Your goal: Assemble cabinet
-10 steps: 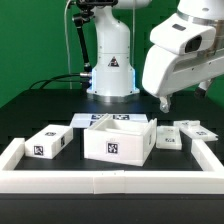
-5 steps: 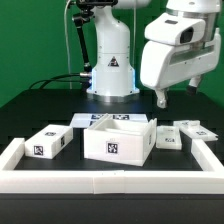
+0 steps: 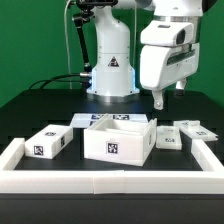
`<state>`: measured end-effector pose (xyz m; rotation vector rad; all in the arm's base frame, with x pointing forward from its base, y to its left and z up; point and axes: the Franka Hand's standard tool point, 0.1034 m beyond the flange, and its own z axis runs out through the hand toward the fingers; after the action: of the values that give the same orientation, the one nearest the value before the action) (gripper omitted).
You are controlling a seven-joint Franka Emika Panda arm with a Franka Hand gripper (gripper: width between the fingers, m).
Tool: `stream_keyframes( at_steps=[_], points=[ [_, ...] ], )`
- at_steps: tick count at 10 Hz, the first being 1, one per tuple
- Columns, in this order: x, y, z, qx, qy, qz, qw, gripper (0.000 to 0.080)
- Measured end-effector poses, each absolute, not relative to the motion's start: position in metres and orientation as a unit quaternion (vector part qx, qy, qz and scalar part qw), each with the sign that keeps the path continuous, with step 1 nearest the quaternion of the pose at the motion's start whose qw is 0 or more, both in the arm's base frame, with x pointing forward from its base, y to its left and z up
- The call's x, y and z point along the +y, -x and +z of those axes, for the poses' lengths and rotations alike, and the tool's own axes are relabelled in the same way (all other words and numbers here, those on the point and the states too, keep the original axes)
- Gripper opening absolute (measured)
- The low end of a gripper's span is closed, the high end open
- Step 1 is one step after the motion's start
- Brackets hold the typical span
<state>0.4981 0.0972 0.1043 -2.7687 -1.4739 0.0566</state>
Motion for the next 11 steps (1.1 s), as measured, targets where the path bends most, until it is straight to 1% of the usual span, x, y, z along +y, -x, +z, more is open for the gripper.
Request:
stream_keyframes(
  at_steps=[1,2,4,6,7,10,11],
  points=[
    [0.097,-0.498,0.104,-0.471,0.882,0.018,0.002,0.0798],
    [0.094,-0.496,0.101,-0.521,0.854,0.000,-0.001,0.0798],
    [0.079,-0.472,0.086,-0.567,0.824,-0.001,0.000,0.0798],
    [0.061,-0.464,0.079,-0.580,0.814,0.002,0.002,0.0798],
    [0.056,-0.462,0.077,-0.572,0.820,0.004,0.003,0.0798],
    [0.056,-0.461,0.076,-0.572,0.820,0.005,0.004,0.0798],
    [0.052,-0.456,0.071,-0.576,0.817,0.007,0.006,0.0798]
  ],
)
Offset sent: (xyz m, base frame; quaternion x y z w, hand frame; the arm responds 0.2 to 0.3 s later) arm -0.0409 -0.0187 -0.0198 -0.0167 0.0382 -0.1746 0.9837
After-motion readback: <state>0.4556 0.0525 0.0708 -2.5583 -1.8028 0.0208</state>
